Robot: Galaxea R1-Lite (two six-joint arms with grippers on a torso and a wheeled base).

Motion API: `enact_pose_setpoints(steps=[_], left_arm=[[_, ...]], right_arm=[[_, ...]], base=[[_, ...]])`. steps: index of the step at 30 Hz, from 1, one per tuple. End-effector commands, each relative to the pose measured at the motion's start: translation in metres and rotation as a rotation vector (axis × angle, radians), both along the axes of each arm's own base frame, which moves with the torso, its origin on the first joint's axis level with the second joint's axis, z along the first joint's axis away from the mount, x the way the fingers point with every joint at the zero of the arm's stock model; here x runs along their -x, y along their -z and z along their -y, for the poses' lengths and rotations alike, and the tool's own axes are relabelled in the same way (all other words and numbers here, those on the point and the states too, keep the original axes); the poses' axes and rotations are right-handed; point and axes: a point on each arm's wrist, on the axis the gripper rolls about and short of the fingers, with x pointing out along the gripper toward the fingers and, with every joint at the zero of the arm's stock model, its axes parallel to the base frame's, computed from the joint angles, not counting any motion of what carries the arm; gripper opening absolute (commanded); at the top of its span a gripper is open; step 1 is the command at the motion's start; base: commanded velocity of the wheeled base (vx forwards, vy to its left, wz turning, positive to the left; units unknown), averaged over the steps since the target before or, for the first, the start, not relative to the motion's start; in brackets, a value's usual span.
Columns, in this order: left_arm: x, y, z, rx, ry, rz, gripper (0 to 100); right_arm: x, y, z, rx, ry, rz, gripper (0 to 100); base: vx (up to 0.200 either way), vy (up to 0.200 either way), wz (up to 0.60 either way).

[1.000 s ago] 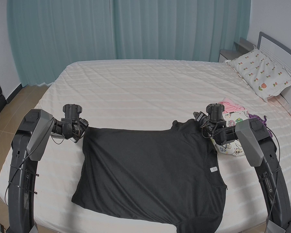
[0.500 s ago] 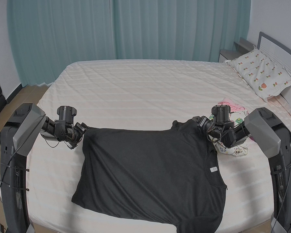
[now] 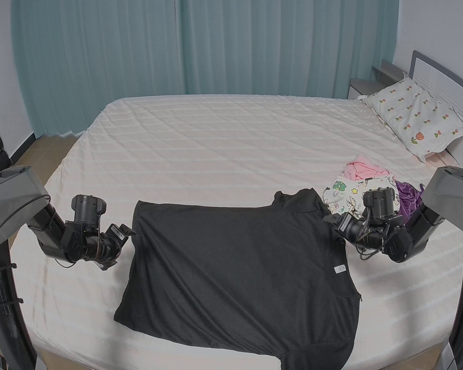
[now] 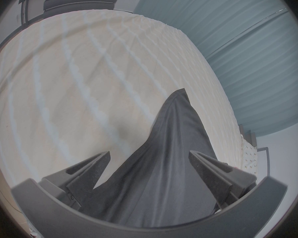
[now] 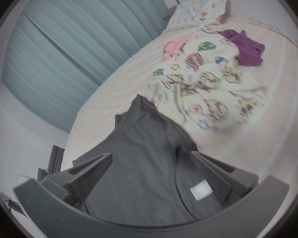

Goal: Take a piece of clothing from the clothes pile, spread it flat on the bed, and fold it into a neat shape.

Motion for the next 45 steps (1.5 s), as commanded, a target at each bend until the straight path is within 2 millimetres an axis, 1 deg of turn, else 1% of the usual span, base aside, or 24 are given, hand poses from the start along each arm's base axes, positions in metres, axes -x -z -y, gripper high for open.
enact_pose_setpoints(steps=[1, 2, 3, 4, 7, 8, 9, 11, 14, 15, 18, 19, 23, 25, 26, 27, 28, 30, 33, 39, 40, 43, 45], left_arm=[[0.076, -0.016, 0.007, 0.043, 0.056, 0.035, 100], [0.078, -0.016, 0.007, 0.044, 0.058, 0.035, 100], [0.085, -0.014, 0.008, 0.055, 0.064, 0.026, 100], [0.090, -0.012, 0.010, 0.060, 0.076, 0.013, 100], [0.097, -0.006, 0.012, 0.060, 0.087, -0.018, 100], [0.097, -0.006, 0.012, 0.060, 0.087, -0.019, 100], [0.100, -0.004, 0.013, 0.062, 0.090, -0.032, 100], [0.102, -0.003, 0.013, 0.058, 0.094, -0.041, 100], [0.107, 0.003, 0.025, 0.046, 0.137, -0.068, 100], [0.107, 0.006, 0.030, 0.040, 0.152, -0.079, 100], [0.105, 0.012, 0.035, 0.019, 0.157, -0.091, 100], [0.102, 0.016, 0.040, -0.008, 0.154, -0.101, 100], [0.093, 0.029, 0.050, -0.106, 0.112, -0.110, 100], [0.093, 0.029, 0.050, -0.106, 0.112, -0.110, 100], [0.091, 0.035, 0.057, -0.129, 0.114, -0.109, 100], [0.091, 0.035, 0.057, -0.129, 0.114, -0.109, 100], [0.086, 0.040, 0.061, -0.141, 0.118, -0.100, 100], [0.079, 0.046, 0.062, -0.161, 0.100, -0.085, 100], [0.072, 0.059, 0.063, -0.214, 0.059, -0.091, 100], [0.067, 0.062, 0.063, -0.240, 0.051, -0.086, 100], [0.067, 0.062, 0.063, -0.240, 0.051, -0.088, 0], [0.068, 0.062, 0.063, -0.248, 0.052, -0.092, 0], [0.067, 0.062, 0.059, -0.258, 0.033, -0.095, 0]], right_arm=[[0.093, -0.024, 0.018, -0.045, -0.013, -0.038, 100], [0.096, -0.023, 0.018, -0.048, -0.013, -0.040, 100], [0.107, -0.019, 0.018, -0.070, -0.010, -0.058, 100], [0.113, -0.016, 0.018, -0.083, -0.009, -0.073, 100], [0.124, -0.007, 0.017, -0.108, -0.008, -0.099, 100], [0.125, -0.006, 0.017, -0.108, -0.011, -0.104, 100], [0.127, 0.001, 0.017, -0.105, -0.018, -0.125, 100], [0.127, 0.003, 0.017, -0.106, -0.018, -0.127, 100], [0.128, 0.010, 0.017, -0.118, -0.033, -0.150, 100], [0.128, 0.013, 0.016, -0.121, -0.040, -0.162, 100], [0.130, 0.015, 0.013, -0.122, -0.052, -0.171, 100], [0.134, 0.016, 0.012, -0.118, -0.058, -0.184, 100], [0.137, 0.017, 0.011, -0.113, -0.060, -0.194, 100], [0.137, 0.017, 0.011, -0.113, -0.060, -0.194, 100], [0.138, 0.017, 0.011, -0.116, -0.060, -0.185, 100], [0.138, 0.017, 0.011, -0.116, -0.060, -0.185, 100], [0.138, 0.017, 0.011, -0.116, -0.061, -0.177, 100], [0.141, 0.017, 0.009, -0.117, -0.072, -0.174, 100], [0.141, 0.016, 0.009, -0.118, -0.077, -0.160, 100], [0.144, 0.017, 0.009, -0.114, -0.080, -0.163, 100], [0.144, 0.017, 0.009, -0.114, -0.083, -0.165, 100], [0.147, 0.018, 0.010, -0.111, -0.087, -0.177, 100], [0.149, 0.021, 0.011, -0.098, -0.092, -0.194, 100]], base=[[-0.200, 0.000, 0.00], [-0.200, 0.000, 0.00], [-0.200, 0.000, 0.00], [-0.200, 0.000, 0.00], [-0.200, 0.000, 0.00], [-0.200, 0.000, 0.00], [-0.200, 0.000, 0.00], [-0.200, 0.000, 0.00], [-0.067, 0.000, 0.00], [0.000, 0.000, 0.00], [0.000, 0.000, 0.00], [0.000, 0.000, 0.00], [0.000, 0.000, 0.00], [0.000, 0.000, 0.00], [0.000, 0.000, 0.00], [0.000, 0.000, 0.00], [0.000, 0.000, 0.00], [0.000, 0.000, 0.00], [0.000, 0.000, 0.00], [0.000, 0.000, 0.00], [0.000, 0.000, 0.00], [0.000, 0.000, 0.00], [0.000, 0.000, 0.00]])
